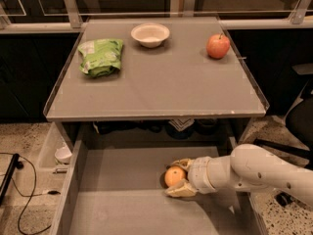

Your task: Place orange into top drawer

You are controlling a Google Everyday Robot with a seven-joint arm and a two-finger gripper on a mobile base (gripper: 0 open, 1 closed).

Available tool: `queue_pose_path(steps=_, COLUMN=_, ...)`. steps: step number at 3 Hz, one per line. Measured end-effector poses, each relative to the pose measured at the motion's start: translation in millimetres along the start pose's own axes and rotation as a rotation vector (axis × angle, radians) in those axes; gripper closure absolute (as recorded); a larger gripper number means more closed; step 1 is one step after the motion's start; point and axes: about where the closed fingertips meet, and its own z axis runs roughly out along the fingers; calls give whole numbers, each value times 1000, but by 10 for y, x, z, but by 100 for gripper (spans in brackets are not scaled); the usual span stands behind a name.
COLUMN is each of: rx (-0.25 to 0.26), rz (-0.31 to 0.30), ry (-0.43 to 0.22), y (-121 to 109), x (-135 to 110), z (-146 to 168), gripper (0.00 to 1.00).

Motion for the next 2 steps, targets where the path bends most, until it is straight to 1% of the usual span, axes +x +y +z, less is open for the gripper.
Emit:
queue_pose_path(steps=1, rx=0, rz=0, ry=0, y=0, x=0, z=0, gripper=0)
queue_pose_path(steps=2, rx=0, rz=0, ry=0, y=0, x=0, z=0, gripper=0)
